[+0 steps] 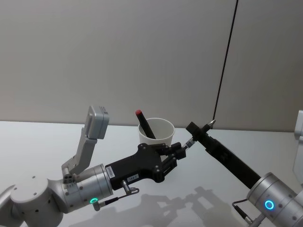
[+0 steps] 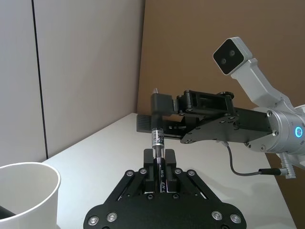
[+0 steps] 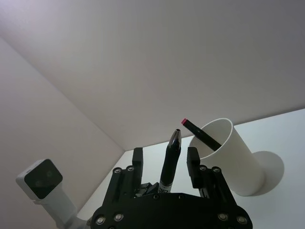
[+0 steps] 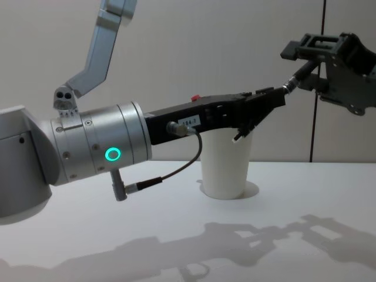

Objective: Place the pen into the pen holder.

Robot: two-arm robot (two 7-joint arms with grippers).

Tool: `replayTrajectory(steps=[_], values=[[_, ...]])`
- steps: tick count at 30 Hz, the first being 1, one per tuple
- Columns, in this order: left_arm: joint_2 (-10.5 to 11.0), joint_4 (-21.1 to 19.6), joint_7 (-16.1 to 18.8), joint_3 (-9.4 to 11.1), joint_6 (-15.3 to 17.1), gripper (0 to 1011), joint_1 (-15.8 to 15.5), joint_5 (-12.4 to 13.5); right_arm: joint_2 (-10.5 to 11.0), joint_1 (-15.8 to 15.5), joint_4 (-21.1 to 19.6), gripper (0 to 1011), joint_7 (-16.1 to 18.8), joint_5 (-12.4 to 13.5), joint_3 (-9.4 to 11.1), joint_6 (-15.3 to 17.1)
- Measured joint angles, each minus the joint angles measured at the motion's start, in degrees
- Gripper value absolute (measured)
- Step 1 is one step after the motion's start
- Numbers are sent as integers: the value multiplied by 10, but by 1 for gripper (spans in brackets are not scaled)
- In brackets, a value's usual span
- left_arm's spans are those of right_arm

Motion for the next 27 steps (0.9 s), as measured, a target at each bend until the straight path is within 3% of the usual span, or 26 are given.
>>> replayTrajectory(steps=[3, 7, 12, 15, 27], values=[[0, 0, 0, 0, 0, 142, 0, 0, 0, 0, 0, 472, 0, 0, 0, 0], [0, 0, 0, 0, 0, 144, 0, 0, 0, 0, 0, 384, 0, 0, -1, 0], [0, 0, 0, 0, 0, 144, 0, 0, 1, 1, 1, 188, -1, 0, -1, -1], [0, 0, 0, 0, 0, 145, 0, 0, 1, 1, 1, 137, -1, 0, -2, -1], [0, 0, 0, 0, 0, 163, 0, 0, 1, 1, 1, 134, -2, 0, -2, -1]])
